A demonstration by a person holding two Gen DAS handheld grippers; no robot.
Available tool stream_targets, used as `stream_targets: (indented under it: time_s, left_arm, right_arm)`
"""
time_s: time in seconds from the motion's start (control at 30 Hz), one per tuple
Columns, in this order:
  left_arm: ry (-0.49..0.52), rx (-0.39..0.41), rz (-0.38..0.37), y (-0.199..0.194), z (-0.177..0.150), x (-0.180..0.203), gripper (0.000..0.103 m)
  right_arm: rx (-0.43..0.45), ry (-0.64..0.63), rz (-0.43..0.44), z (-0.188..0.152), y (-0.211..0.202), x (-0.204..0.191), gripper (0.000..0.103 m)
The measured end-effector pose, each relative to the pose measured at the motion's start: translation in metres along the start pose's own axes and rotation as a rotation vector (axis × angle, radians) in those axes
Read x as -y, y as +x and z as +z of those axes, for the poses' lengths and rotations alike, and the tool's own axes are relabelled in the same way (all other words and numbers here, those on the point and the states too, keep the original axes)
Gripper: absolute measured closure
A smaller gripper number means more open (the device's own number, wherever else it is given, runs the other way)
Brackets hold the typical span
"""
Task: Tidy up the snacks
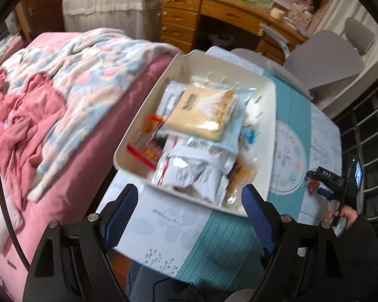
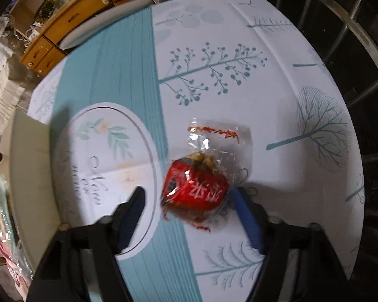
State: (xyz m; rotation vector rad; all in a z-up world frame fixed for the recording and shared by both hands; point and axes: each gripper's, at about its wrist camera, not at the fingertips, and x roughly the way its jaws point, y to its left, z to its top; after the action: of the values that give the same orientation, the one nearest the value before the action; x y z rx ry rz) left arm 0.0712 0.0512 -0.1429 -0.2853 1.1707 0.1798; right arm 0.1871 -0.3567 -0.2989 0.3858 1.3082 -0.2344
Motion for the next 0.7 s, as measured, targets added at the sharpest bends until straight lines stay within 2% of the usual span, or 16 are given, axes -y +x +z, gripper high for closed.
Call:
stream_targets:
  time_s: [0.03,0.13,0.3,0.43,0.57,0.63,0.7]
  left_arm:
    - [-0.011,-0.005,0.011,0.000,-0.003,-0.002,0.020]
    - [-0.041,-0.007,0.034,-0.002,-0.008,-0.011,0.020]
    - [-0.065,-0.008,0.044,-0.007,-0.011,-0.020,0.020]
    - [-0.040,0.015,0.026,-0.013,-0.004,-0.022,0.020]
    - [0.003,0.032,-0.004,-0.019,0.004,-0.022,0.020]
    - [0.038,0.036,-0.020,-0.021,0.007,-0.022,0.020]
    - [0.065,0.041,-0.034,-0.023,0.010,-0.025,0.020]
  right_arm:
    - [0.007,-0.017,0.007,0.002,-0.001,-0.002,0.049]
    - [0.030,-0.048,-0.016,0.002,-0.005,-0.007,0.052]
    - [0.072,-0.074,0.081,-0.004,-0.032,-0.029,0.052]
    - [0.154,-0.155,0.277,-0.015,-0.073,-0.064,0.052]
    - [0.208,-0.317,0.463,-0.040,-0.109,-0.115,0.052]
    - [0.202,-0.406,0.502,-0.054,-0.118,-0.137,0.049]
    - [0.165,-0.535,0.481,-0.074,-0.122,-0.169,0.048]
